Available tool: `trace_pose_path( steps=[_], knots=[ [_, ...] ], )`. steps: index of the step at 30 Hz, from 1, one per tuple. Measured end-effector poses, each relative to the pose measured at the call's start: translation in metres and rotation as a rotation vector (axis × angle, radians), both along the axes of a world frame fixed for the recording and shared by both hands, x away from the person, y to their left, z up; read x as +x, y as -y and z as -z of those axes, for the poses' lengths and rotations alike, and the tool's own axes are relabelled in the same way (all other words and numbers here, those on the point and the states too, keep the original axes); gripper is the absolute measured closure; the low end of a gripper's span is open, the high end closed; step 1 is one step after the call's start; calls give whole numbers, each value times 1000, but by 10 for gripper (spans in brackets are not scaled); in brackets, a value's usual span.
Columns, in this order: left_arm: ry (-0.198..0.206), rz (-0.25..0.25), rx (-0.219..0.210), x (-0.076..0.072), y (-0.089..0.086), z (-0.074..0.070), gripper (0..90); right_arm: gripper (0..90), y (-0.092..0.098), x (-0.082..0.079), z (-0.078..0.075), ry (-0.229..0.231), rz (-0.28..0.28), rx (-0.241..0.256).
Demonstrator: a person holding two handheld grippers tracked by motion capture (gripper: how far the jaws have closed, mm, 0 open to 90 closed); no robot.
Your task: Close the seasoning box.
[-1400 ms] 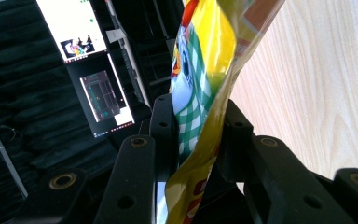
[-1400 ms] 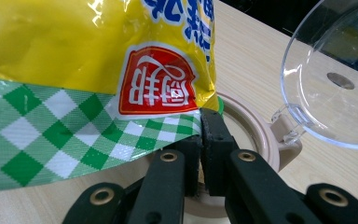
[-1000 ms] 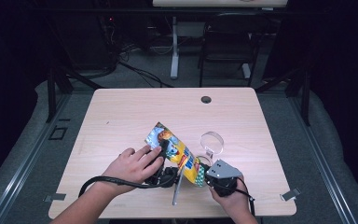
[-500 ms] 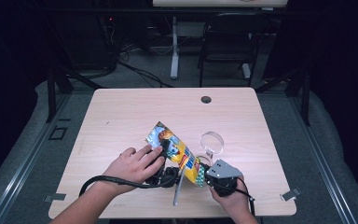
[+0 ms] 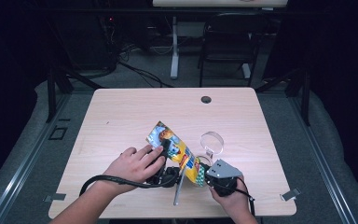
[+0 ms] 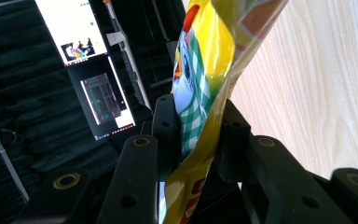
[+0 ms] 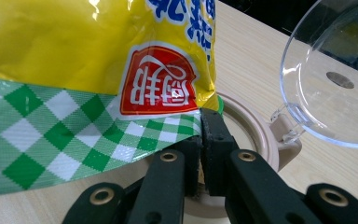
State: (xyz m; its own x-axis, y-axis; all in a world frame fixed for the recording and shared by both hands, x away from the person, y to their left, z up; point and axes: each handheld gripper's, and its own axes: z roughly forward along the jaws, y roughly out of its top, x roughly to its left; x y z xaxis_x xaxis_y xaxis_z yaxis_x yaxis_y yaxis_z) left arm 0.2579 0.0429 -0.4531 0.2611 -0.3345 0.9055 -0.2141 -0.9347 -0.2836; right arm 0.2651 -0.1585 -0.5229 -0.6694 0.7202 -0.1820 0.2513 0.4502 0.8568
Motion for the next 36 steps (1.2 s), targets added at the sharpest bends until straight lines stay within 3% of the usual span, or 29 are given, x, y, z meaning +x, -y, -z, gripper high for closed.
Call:
trace_pose_path(
  steps=[29,36],
  knots=[
    [-6,4,4,-1,2,-2,757,871,0,0,0,-1,4,0],
    [7,12,17,-2,4,-3,760,871,0,0,0,1,5,-2]
  ],
)
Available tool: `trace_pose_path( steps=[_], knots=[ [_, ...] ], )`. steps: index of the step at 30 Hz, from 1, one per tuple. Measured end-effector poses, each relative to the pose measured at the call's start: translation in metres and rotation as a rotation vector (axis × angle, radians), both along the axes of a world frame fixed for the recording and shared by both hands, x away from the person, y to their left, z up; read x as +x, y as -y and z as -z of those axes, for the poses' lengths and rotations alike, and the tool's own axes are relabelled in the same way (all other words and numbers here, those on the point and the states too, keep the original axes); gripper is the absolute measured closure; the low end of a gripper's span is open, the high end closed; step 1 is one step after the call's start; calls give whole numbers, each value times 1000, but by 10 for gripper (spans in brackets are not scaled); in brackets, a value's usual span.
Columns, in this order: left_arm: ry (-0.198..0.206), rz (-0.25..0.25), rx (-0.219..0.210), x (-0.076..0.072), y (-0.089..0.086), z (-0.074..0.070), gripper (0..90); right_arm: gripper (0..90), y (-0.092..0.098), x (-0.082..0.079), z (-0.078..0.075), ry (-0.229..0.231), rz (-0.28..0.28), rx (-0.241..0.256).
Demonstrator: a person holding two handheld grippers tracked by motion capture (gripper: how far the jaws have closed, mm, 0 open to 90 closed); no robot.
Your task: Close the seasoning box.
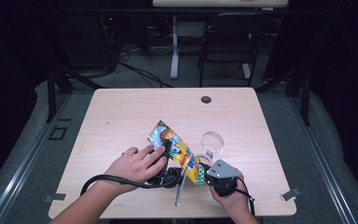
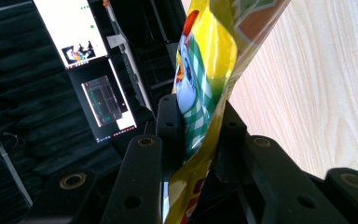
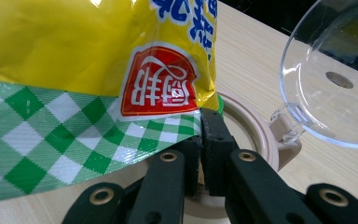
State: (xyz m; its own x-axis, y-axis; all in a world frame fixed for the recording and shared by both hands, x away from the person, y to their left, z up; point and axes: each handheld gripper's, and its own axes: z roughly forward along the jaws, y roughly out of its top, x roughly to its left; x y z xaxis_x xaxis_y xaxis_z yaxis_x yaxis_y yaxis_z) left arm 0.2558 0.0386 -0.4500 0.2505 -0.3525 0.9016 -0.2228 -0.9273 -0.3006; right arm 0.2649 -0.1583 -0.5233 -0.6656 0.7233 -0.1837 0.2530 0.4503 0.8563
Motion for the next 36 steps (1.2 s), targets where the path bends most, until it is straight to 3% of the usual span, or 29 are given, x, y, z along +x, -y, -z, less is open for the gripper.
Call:
trace_pose_path(
  steps=[16,25,36],
  knots=[
    [-9,2,-5,-2,2,-2,778,869,0,0,0,3,2,3],
    [8,22,-14,-3,4,-4,782,869,0,0,1,2,3,4],
    [8,25,4,-4,7,-6,790,869,0,0,1,3,3,3]
  ],
)
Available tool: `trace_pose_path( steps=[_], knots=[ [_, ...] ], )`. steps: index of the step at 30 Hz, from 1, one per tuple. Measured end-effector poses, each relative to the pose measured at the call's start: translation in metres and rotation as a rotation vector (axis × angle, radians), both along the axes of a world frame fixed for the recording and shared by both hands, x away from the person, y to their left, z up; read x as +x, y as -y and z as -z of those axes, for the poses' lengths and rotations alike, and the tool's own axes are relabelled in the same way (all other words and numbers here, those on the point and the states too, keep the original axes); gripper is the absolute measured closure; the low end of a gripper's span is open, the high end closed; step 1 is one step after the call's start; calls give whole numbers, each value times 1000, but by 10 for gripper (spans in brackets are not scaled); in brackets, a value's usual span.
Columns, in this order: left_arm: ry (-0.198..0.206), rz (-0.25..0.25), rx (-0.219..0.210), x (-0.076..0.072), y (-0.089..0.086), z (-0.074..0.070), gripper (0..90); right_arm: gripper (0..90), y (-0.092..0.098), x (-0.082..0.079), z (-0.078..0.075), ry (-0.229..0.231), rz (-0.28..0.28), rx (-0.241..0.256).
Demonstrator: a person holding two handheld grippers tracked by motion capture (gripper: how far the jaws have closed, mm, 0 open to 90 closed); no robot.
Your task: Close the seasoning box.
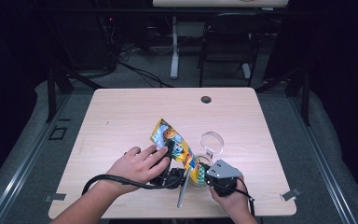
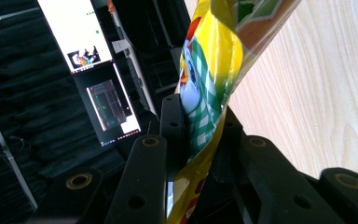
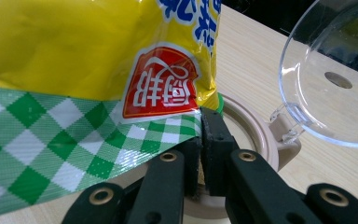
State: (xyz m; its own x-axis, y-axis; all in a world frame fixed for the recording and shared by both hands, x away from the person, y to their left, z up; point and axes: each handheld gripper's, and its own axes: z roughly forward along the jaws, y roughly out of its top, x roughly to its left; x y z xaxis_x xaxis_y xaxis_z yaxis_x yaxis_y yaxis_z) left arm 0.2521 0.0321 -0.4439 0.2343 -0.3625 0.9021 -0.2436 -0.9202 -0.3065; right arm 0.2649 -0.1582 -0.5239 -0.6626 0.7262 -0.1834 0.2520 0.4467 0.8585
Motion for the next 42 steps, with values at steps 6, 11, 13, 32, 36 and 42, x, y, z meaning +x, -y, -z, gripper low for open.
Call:
trace_pose_path(
  steps=[6,11,13,32,36,42],
  knots=[
    [-8,-1,-10,0,0,0,795,869,0,0,0,0,1,5],
    [-3,-3,-7,-1,1,0,795,869,0,0,0,-1,0,5],
    [-3,-5,-8,-1,1,0,795,869,0,0,0,-1,0,5],
    [-6,8,-4,0,3,-3,800,869,0,0,0,-5,2,10],
    [-9,6,-10,0,3,-2,801,869,0,0,0,-5,2,10],
    [-6,8,-13,0,4,-3,801,869,0,0,0,-5,1,11]
  ],
)
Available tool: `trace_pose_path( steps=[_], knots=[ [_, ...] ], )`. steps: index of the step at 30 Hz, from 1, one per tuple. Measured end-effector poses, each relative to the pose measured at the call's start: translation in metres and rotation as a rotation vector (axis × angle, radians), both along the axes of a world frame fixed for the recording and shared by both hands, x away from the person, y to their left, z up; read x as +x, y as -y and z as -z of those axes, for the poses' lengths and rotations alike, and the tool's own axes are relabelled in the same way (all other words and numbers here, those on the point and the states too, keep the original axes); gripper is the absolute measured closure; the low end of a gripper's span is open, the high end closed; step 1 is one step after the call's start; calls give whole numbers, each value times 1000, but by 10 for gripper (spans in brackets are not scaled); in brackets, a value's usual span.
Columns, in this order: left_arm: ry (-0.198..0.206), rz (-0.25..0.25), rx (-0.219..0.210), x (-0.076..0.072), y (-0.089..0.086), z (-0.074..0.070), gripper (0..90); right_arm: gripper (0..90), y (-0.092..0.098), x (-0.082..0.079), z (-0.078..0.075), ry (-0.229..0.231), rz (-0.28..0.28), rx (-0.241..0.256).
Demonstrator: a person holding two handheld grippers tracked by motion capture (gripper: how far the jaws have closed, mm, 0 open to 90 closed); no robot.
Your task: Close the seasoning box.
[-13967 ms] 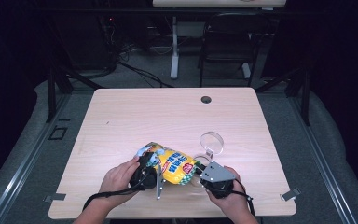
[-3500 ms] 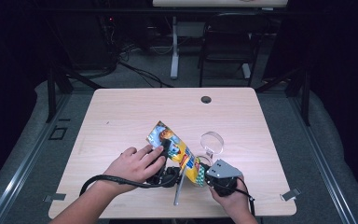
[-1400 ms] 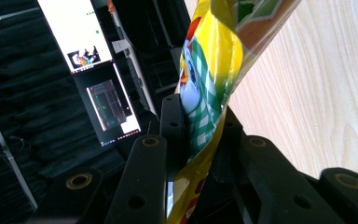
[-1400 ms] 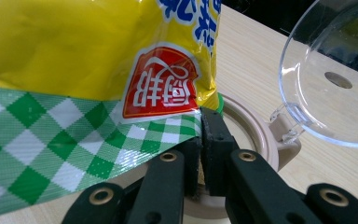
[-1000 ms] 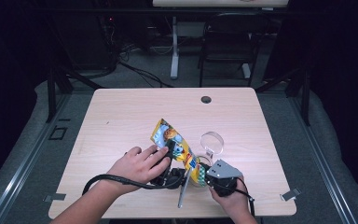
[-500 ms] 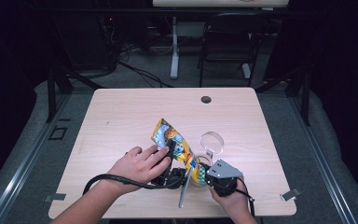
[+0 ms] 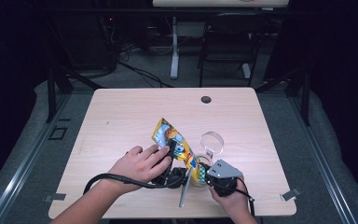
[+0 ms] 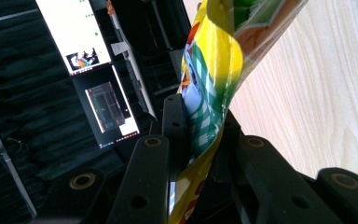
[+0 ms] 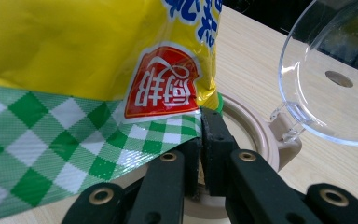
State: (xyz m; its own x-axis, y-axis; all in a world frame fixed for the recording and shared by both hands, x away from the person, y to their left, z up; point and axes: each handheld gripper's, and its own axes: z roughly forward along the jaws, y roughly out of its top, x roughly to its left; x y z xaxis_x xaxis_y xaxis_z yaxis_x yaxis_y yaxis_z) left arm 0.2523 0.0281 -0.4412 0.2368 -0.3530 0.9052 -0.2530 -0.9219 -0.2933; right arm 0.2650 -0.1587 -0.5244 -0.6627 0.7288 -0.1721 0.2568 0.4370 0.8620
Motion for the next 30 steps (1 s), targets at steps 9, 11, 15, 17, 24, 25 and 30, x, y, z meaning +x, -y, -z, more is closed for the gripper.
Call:
trace_pose_path(
  steps=[9,11,15,17,24,25,30],
  knots=[
    [-6,-2,-5,0,1,0,804,869,0,0,0,0,-1,2],
    [-8,-2,0,0,1,-1,804,869,0,0,0,0,-1,3],
    [-8,-1,4,-1,2,-2,806,869,0,0,0,-2,-2,4],
    [-13,-5,-2,-1,2,-1,807,869,0,0,0,-2,-2,3],
    [-16,-6,-8,-1,2,-1,807,869,0,0,0,-2,-2,5],
    [-16,-6,-9,-1,2,-1,807,869,0,0,0,-2,-2,5],
    [-12,-4,-7,-1,3,-2,808,869,0,0,0,-2,-3,4]
  ],
)
